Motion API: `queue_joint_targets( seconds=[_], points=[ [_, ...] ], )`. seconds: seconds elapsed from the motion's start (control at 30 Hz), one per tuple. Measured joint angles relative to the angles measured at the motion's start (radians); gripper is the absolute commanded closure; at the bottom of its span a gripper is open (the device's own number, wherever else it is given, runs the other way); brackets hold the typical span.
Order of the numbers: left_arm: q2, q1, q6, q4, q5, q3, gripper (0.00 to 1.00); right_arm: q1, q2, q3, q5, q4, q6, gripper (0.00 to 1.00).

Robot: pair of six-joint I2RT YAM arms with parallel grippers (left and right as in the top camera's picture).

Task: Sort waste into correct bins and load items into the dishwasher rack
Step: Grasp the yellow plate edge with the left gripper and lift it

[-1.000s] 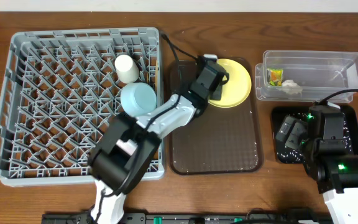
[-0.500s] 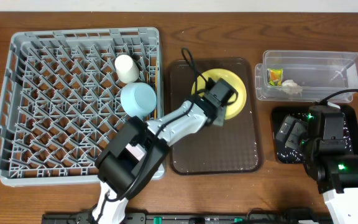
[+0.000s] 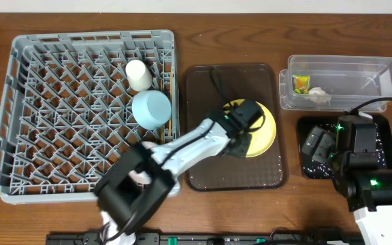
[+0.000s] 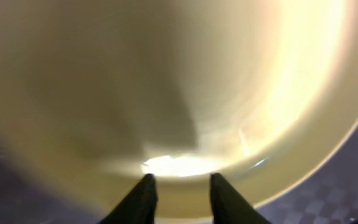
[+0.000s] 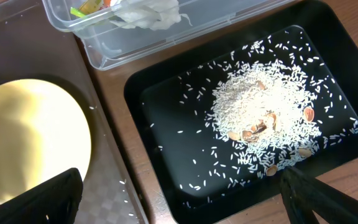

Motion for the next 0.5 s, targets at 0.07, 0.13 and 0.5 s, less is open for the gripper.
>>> queue_joint_targets(
  seconds=[0.07, 0.13, 0.5],
  points=[
    [-0.06, 0.018, -0.002, -0.006, -0.042, 0.0, 0.63, 0.0, 0.0, 0.0, 0.0, 0.0, 0.0, 0.01],
    [-0.117, 0.04, -0.001, -0.007, -0.072, 0.0, 0.62, 0.0, 0.0, 0.0, 0.0, 0.0, 0.0, 0.01],
    [-0.085, 0.125, -0.002, 0.008, -0.122, -0.029, 0.62, 0.0, 0.0, 0.0, 0.0, 0.0, 0.0, 0.01]
  ],
)
